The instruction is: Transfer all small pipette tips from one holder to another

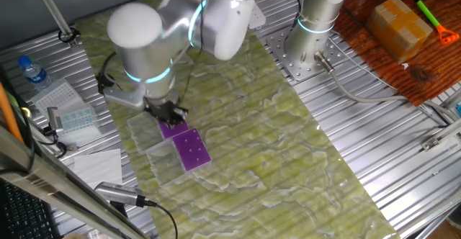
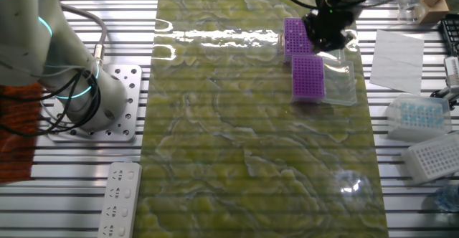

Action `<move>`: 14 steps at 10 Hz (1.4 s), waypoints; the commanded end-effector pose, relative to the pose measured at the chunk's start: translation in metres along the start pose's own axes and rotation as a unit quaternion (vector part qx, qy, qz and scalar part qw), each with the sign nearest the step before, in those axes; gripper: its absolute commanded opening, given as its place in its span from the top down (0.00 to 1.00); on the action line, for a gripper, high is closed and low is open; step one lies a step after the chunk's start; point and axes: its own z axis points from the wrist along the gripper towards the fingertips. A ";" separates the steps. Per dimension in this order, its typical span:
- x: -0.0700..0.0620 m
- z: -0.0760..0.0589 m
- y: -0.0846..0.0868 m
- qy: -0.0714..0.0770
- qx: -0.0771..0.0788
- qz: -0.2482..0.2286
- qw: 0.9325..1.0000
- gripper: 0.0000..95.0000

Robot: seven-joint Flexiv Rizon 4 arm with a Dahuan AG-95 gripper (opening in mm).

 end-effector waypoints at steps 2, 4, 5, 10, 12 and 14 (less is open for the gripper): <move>-0.024 0.009 0.030 -0.007 0.003 0.063 0.998 1.00; -0.031 0.013 0.039 -0.013 0.005 0.076 0.997 1.00; -0.033 0.015 0.043 -0.016 0.006 0.081 0.997 1.00; -0.047 0.019 0.060 -0.025 0.008 0.107 0.994 1.00; -0.051 0.019 0.064 -0.026 0.008 0.113 0.993 1.00; -0.053 0.020 0.066 -0.028 0.009 0.116 0.993 1.00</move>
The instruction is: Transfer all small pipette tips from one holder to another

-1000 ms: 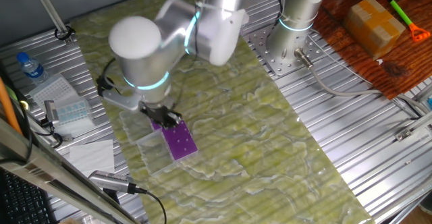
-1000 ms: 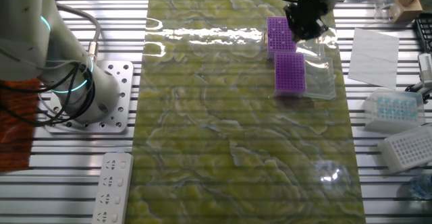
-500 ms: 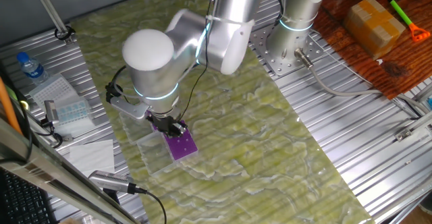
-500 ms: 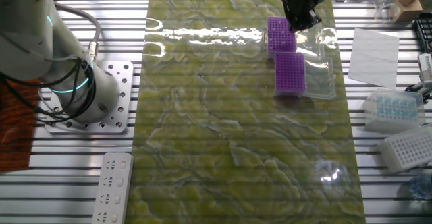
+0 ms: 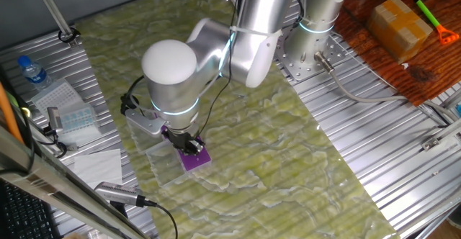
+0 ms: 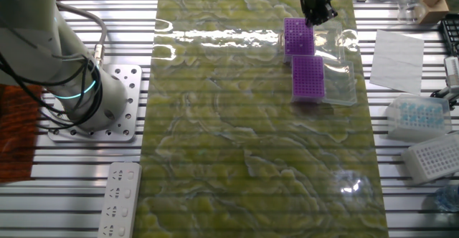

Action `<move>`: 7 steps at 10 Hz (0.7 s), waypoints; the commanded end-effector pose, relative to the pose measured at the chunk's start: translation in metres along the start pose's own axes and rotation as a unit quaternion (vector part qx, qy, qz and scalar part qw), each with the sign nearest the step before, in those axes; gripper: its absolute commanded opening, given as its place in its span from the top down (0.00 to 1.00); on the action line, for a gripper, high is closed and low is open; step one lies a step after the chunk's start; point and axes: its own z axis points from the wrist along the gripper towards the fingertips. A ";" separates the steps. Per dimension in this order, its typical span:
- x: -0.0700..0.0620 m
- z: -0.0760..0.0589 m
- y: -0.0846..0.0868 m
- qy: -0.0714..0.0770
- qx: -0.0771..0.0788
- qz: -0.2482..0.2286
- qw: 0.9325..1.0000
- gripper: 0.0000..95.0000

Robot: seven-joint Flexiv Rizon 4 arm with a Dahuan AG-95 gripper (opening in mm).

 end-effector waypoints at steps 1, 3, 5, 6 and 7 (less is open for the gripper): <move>-0.001 0.000 0.002 -0.003 0.001 0.003 1.000 1.00; -0.002 0.001 0.005 -0.006 0.000 0.007 1.000 1.00; -0.002 0.001 0.005 -0.008 0.000 0.005 1.000 1.00; -0.002 0.001 0.005 -0.008 0.000 0.005 1.000 1.00; -0.002 0.003 0.005 -0.010 0.000 0.005 1.000 1.00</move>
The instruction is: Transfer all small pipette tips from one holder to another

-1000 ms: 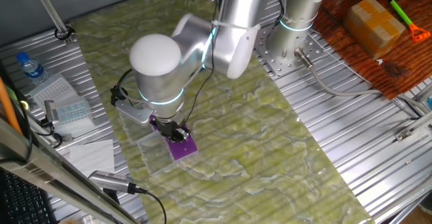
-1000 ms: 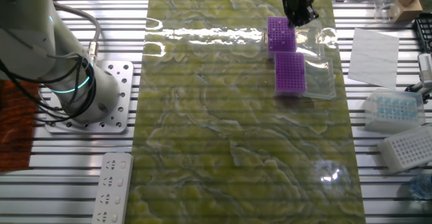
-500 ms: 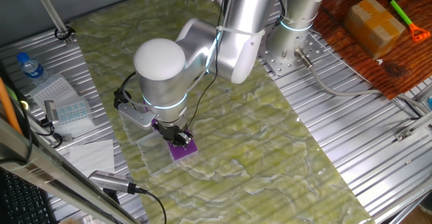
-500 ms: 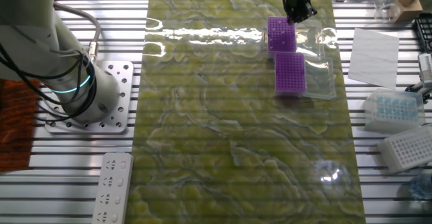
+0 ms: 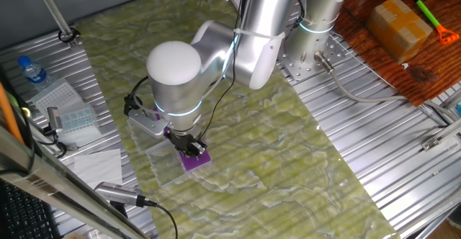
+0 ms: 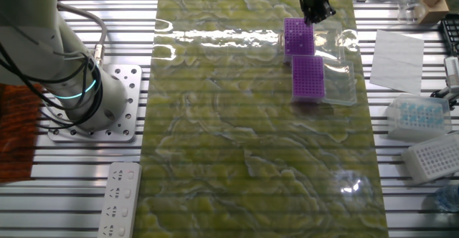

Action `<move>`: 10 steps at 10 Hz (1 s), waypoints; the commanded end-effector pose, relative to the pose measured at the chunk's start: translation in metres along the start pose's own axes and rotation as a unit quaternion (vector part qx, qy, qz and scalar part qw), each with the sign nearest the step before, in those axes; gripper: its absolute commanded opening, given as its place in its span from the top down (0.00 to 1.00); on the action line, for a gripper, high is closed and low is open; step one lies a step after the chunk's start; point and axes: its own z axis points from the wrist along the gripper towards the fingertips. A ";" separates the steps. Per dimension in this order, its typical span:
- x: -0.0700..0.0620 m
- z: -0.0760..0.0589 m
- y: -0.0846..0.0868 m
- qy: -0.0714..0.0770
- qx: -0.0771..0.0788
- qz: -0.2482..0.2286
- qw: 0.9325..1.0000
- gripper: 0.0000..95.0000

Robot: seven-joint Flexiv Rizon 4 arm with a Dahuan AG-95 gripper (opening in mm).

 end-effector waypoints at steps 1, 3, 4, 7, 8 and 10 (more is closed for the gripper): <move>-0.001 0.001 0.000 -0.002 0.000 -0.001 1.000 1.00; -0.001 0.003 -0.001 -0.003 0.001 -0.002 1.000 1.00; -0.001 0.004 -0.001 -0.003 0.002 -0.003 1.000 1.00; -0.001 0.006 -0.001 -0.003 0.002 -0.005 1.000 1.00; -0.001 0.007 -0.001 -0.003 0.002 -0.012 1.000 1.00; 0.000 0.008 -0.001 -0.003 0.001 -0.023 1.000 0.60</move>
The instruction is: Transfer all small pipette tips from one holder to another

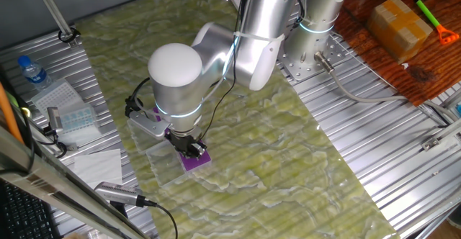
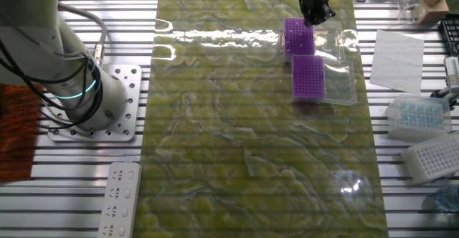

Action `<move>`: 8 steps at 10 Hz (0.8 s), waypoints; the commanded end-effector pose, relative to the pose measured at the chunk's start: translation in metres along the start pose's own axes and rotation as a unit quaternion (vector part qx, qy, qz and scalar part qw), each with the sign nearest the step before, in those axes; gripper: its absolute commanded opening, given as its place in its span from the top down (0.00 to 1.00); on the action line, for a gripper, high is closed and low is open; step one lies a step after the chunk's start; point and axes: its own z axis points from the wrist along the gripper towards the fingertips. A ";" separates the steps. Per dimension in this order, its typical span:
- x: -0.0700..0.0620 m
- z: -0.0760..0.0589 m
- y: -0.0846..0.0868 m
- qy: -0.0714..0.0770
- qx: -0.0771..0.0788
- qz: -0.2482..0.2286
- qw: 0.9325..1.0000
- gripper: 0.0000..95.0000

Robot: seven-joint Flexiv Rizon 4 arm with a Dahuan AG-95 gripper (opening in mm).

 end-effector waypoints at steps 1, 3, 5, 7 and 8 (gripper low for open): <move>0.001 0.000 0.000 0.001 0.000 -0.008 1.000 0.60; 0.001 0.000 0.000 0.002 0.001 -0.009 1.000 0.60; 0.013 0.000 -0.003 0.009 0.005 -0.008 1.000 1.00; 0.035 -0.008 -0.011 0.018 -0.001 -0.006 1.000 1.00; 0.043 -0.018 -0.016 0.030 -0.004 -0.008 1.000 1.00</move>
